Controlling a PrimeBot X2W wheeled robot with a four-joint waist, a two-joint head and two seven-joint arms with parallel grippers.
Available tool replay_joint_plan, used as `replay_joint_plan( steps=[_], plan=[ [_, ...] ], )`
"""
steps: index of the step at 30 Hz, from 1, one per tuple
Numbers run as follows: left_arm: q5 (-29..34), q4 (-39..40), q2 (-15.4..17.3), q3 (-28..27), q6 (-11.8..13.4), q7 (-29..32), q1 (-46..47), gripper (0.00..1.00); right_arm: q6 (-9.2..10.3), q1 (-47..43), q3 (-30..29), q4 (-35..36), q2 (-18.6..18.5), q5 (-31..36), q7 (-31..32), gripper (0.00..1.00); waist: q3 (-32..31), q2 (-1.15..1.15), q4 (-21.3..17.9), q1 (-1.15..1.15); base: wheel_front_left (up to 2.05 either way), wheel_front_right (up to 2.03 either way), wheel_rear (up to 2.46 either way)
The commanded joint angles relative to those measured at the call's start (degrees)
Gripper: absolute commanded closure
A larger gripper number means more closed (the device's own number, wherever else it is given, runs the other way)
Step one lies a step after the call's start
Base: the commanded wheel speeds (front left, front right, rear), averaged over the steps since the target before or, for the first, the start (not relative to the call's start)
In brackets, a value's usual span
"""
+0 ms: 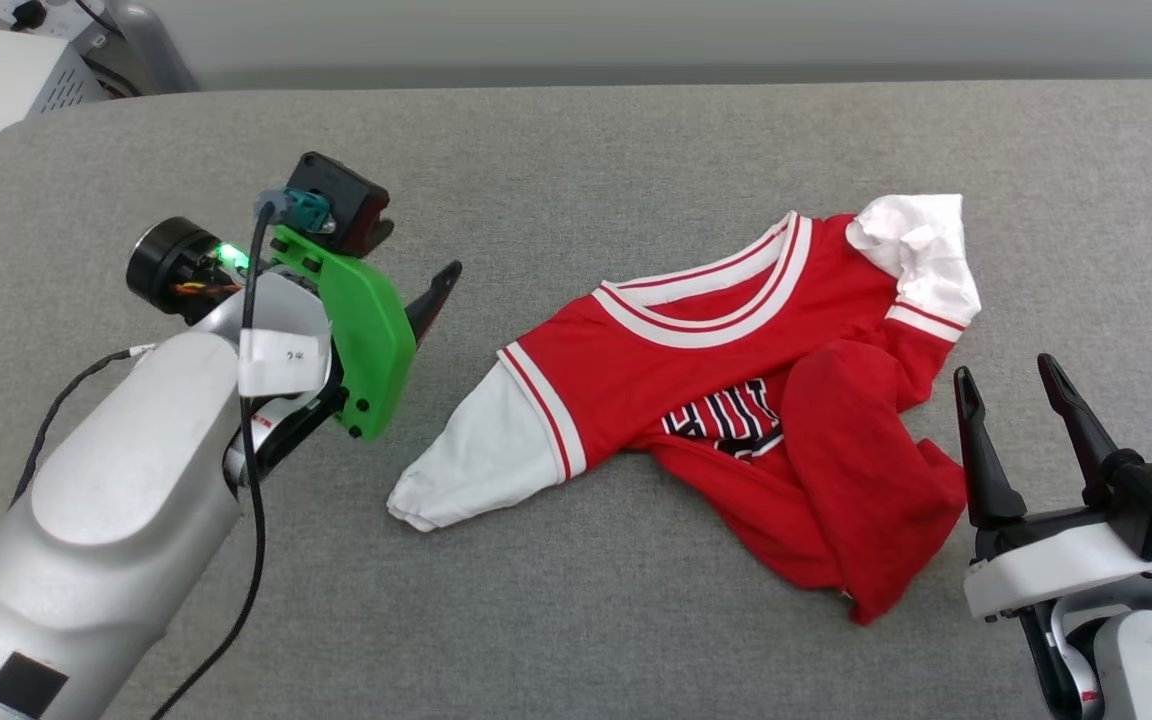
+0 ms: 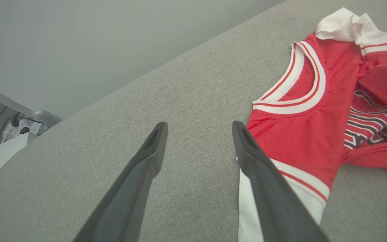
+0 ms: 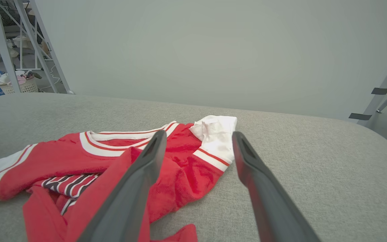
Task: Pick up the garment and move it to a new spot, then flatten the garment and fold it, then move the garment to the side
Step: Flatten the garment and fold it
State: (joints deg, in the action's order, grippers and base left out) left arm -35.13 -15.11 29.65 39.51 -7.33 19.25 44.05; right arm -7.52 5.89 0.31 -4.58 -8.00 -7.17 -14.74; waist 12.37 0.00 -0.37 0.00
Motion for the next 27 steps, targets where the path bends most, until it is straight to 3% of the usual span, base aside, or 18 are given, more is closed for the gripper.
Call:
replay_joint_plan(
  steps=[1,8,14,19,26,27],
  plan=[
    [-3.6,0.5,1.6,3.0,-0.1,4.2,2.1,0.0,0.03,0.1,-0.2,0.3,0.2,0.8,-0.3,0.0,1.2,0.0,-1.0,0.0,0.0,0.0,0.0],
    [-14.6,4.7,8.4,15.0,-0.1,18.3,5.4,0.0,0.03,0.4,-1.5,0.5,0.6,1.2,-0.3,0.0,2.6,0.0,-2.0,0.0,0.0,0.0,0.0],
    [-19.1,5.4,11.9,21.4,-0.1,20.9,5.0,0.0,0.03,0.7,-2.0,0.6,1.0,1.3,-0.3,0.0,3.8,0.0,-2.7,0.0,0.0,0.0,0.0],
    [-20.7,2.8,12.2,25.4,-0.1,20.7,4.0,0.0,0.03,1.7,-1.6,0.4,1.3,1.4,-0.3,0.0,5.3,0.0,-3.4,0.0,0.0,0.0,0.0],
    [-22.0,-4.3,9.8,29.7,-0.2,18.6,3.3,0.0,0.03,3.2,-0.8,-0.2,1.2,1.3,-0.3,0.0,6.8,0.0,-4.4,0.0,0.0,0.0,0.0],
    [-22.2,-4.6,9.5,30.2,-0.2,18.4,3.4,0.37,0.03,3.3,-0.8,-0.3,1.1,1.2,-0.3,0.0,6.8,0.0,-4.4,0.0,0.0,0.0,0.0]
  ],
)
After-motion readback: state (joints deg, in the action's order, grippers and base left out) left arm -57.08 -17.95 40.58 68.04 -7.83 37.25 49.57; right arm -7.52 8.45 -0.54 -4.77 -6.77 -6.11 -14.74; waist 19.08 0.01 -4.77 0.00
